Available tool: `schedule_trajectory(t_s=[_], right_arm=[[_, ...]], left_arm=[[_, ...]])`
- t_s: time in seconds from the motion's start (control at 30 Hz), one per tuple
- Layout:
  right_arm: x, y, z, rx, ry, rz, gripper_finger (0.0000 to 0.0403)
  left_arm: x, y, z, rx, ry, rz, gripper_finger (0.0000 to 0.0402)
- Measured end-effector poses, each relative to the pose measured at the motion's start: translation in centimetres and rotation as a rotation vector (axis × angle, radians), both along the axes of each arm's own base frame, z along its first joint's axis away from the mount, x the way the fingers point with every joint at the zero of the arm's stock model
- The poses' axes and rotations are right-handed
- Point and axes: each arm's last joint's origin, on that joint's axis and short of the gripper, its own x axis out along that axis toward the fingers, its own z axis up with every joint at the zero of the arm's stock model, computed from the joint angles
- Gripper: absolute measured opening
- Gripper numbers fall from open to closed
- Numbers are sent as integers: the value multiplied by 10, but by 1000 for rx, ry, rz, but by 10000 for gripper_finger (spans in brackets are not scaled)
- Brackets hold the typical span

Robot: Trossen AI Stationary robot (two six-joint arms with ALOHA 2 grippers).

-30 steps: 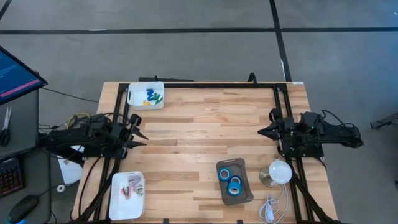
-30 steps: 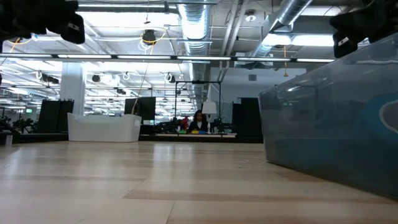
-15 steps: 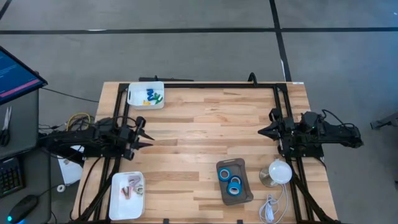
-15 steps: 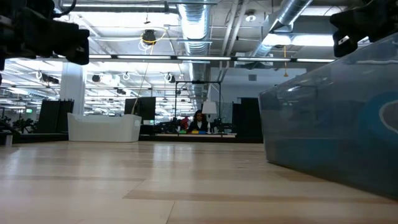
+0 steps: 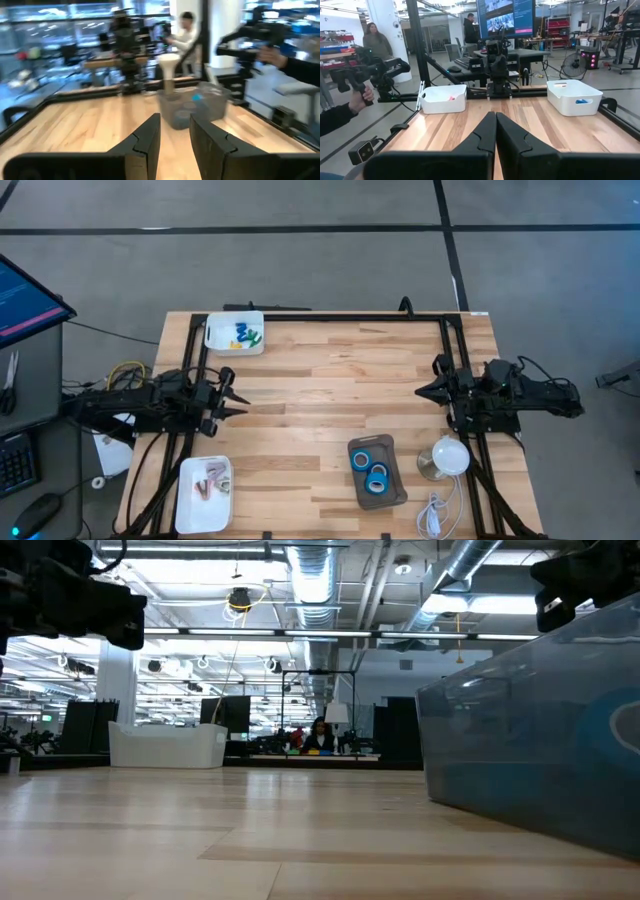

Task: Pick and place Stapler, Stapler remover, tape
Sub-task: Return to Home Position

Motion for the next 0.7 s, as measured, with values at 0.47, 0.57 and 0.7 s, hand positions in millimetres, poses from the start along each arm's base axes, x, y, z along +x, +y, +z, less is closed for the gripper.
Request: schedule_trajectory(t_s=[0.47,0.57,0.7], right_arm=[[0,0,0,0,0,0,3],[0,0,0,0,0,0,3],[0,0,0,-1,1,0,3]], left_arm=[[0,8,-3,-32,32,264,95],[1,5,-4,-3,41,189,95],[2,5,-4,20,45,181,95]])
